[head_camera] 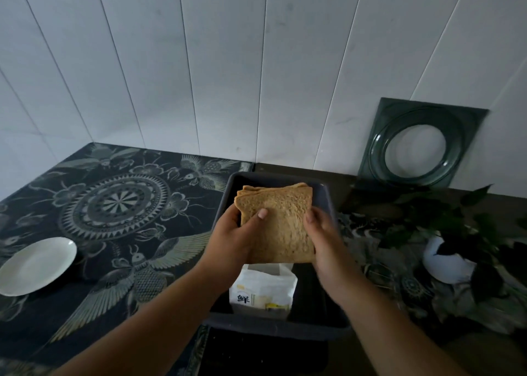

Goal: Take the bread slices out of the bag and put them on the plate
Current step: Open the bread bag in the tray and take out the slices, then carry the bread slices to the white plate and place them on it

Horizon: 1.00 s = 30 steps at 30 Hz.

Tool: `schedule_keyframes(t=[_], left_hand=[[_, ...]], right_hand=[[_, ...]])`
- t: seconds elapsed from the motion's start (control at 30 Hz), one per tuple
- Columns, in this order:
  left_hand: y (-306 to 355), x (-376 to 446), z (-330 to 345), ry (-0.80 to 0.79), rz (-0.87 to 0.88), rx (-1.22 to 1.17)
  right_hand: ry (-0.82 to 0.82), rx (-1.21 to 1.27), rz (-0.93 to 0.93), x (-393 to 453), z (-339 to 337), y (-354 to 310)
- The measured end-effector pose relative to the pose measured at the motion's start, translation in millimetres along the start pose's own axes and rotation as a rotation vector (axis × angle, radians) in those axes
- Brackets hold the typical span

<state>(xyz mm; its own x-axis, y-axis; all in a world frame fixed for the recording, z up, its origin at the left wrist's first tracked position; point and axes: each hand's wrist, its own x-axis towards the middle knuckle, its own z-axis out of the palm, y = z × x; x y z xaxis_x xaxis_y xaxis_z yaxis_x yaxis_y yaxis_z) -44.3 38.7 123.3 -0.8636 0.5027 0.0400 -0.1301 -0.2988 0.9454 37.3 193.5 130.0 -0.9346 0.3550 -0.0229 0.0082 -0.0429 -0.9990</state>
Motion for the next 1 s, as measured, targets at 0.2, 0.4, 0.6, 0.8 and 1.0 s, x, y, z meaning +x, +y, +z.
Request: schedule_keyframes(t=[0.2, 0.4, 0.6, 0.8, 1.0], left_hand=[[-7, -12, 4, 0.048, -0.211, -0.007], [-9, -23, 3, 0.094, -0.334, -0.03], [-8, -42, -4, 0.053, -0.334, -0.052], [-3, -79, -25, 0.029, -0.371, -0.057], [0, -134, -53, 0.258, -0.403, -0.083]], right_hand=[[0.074, -0.017, 0.075, -13, 9, 25], [0.013, -0.113, 0.082, -34, 7, 30], [0.031, -0.068, 0.128, -40, 2, 32], [-0.06, -0.026, 0.184, -47, 11, 41], [-0.27, -0.035, 0.204, -56, 42, 54]])
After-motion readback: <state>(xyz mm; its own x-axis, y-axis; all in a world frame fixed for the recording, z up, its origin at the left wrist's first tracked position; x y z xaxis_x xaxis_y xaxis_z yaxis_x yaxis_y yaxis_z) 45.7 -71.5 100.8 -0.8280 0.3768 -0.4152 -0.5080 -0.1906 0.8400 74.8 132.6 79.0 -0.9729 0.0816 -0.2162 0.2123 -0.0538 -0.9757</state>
